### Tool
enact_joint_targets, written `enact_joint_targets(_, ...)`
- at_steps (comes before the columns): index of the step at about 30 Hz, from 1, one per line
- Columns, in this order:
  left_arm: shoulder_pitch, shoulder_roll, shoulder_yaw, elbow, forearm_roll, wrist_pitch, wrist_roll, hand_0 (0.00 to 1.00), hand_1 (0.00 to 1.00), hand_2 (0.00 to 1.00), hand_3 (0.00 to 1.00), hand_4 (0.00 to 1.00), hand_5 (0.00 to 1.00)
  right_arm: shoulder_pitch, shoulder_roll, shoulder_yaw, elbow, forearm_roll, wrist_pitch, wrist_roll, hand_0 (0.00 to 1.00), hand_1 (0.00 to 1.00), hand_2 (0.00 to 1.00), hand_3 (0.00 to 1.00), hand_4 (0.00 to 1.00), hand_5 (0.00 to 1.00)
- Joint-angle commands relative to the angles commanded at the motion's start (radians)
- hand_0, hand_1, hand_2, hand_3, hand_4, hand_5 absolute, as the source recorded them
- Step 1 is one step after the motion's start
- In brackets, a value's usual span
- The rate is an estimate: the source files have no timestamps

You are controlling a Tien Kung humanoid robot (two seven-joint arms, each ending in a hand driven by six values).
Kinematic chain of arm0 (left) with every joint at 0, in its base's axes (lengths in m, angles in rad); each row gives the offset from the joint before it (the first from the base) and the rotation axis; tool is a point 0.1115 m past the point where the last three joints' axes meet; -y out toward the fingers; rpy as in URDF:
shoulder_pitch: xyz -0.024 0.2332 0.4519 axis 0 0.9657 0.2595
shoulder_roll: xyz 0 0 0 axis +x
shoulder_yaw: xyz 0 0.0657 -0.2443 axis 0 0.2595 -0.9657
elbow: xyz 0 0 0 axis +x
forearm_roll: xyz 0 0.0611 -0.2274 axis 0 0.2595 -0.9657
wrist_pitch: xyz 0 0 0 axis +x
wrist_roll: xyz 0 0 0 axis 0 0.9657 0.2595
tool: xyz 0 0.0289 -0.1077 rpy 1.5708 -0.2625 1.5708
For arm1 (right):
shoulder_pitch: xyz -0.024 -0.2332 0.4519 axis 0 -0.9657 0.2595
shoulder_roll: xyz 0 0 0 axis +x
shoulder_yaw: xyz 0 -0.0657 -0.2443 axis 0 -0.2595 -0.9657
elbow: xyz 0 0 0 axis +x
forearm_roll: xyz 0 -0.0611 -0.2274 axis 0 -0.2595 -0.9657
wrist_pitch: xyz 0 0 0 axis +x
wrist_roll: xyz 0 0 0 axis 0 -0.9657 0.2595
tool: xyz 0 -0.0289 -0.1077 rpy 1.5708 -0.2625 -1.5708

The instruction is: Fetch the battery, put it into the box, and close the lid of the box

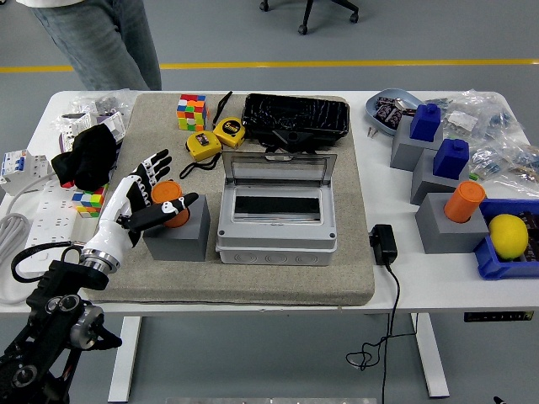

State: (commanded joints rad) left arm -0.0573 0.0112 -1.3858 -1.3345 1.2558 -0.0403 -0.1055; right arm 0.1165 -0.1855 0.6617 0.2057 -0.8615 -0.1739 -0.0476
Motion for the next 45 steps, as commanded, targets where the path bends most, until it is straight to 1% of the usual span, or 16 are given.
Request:
enact_joint_targets(1,0.0,0.0,0.002,0.001,-0.003,0.001,0.0,0.752,0.797,0.626,0.569,0.998,0.002,0.0,0.0,-0.001,0.0,0.001,0.0,0.0,0.759,0.703,0.717,0.763,0.998,0.998)
enact_joint_targets(6,-0.003,-0.002,0.008,0.005,-0.027,0.013,-0.001,0.752,0.797,0.626,0.569,0.998,0.002,-0.001,-0.001,-0.006,-0.001,0.004,-0.001,0.0,0.759,0.703,0.717,0.763,0.998,0.998)
enact_joint_targets(7,-0.003,-0.002,0.01,0.006,-0.031,0.016,-0.001,0.688,0.732,0.492,0.449,0.998,0.002,-0.001,-0.002,-0.007,-0.001,0.004,-0.001,0.0,0.759,0.703,0.718,0.763,0.998,0.998)
enact_joint_targets(12,-0.006,-0.003,0.018,0.009,-0.039,0.032,-0.004,0.688,0.732,0.492,0.449,0.998,0.002,-0.002,-0.003,-0.007,0.0,0.005,-0.001,0.0,0.759,0.703,0.718,0.763,0.998,0.998)
enact_joint_targets(13,-0.007,-0.004,0.02,0.011,-0.04,0.037,-0.004,0.628,0.663,0.426,0.376,0.998,0.002,-0.002,-0.003,-0.008,0.0,0.005,-0.001,0.0,0.761,0.703,0.718,0.762,0.998,0.998)
enact_joint_targets(18,-0.011,-0.006,0.029,0.011,-0.04,0.05,-0.006,0.628,0.663,0.426,0.376,0.998,0.002,-0.001,-0.003,-0.007,0.0,0.004,-0.001,-0.001,0.761,0.703,0.718,0.762,0.998,0.998)
enact_joint_targets(19,-0.011,-0.006,0.031,0.011,-0.04,0.05,-0.006,0.59,0.64,0.411,0.368,0.998,0.002,-0.001,-0.003,-0.007,0.0,0.004,-0.001,-0.001,0.76,0.702,0.718,0.762,0.998,0.998)
enact_joint_targets(24,-0.016,-0.007,0.045,0.006,-0.035,0.053,-0.007,0.59,0.64,0.411,0.368,0.998,0.002,0.002,-0.003,-0.006,0.0,0.003,-0.002,-0.002,0.76,0.702,0.718,0.762,0.998,0.998)
enact_joint_targets(25,-0.017,-0.007,0.047,0.006,-0.036,0.053,-0.006,0.593,0.655,0.428,0.395,0.998,0.002,0.002,-0.004,-0.006,0.001,0.002,-0.002,-0.003,0.761,0.703,0.718,0.762,0.998,0.998)
enact_joint_targets(30,-0.021,-0.006,0.058,0.0,-0.026,0.051,-0.004,0.593,0.655,0.428,0.395,0.998,0.002,0.003,-0.004,-0.005,0.0,0.002,-0.002,-0.004,0.761,0.703,0.718,0.762,0.998,0.998)
enact_joint_targets(31,-0.022,-0.006,0.059,-0.001,-0.024,0.05,-0.004,0.673,0.718,0.543,0.529,0.998,0.002,0.003,-0.004,-0.005,0.001,0.002,-0.002,-0.004,0.76,0.702,0.718,0.761,0.998,0.998)
enact_joint_targets(36,-0.025,-0.007,0.062,-0.007,-0.02,0.053,-0.005,0.673,0.718,0.543,0.529,0.998,0.002,0.003,-0.004,-0.004,0.001,-0.001,-0.003,-0.006,0.76,0.702,0.718,0.761,0.998,0.998)
enact_joint_targets(37,-0.025,-0.006,0.064,-0.009,-0.02,0.053,-0.005,0.678,0.734,0.601,0.606,0.998,0.002,0.003,-0.004,-0.004,0.001,-0.001,-0.003,-0.006,0.76,0.701,0.718,0.762,0.998,0.998)
enact_joint_targets(40,-0.027,-0.005,0.075,-0.024,-0.02,0.052,-0.004,0.678,0.734,0.601,0.606,0.998,0.002,0.003,-0.005,-0.005,0.001,-0.002,-0.004,-0.008,0.76,0.701,0.718,0.762,0.998,0.998)
enact_joint_targets(45,-0.032,-0.005,0.088,-0.026,-0.024,0.049,-0.004,0.677,0.74,0.614,0.625,0.998,0.002,0.005,-0.005,-0.004,0.002,-0.003,-0.004,-0.009,0.76,0.701,0.718,0.761,0.998,0.998)
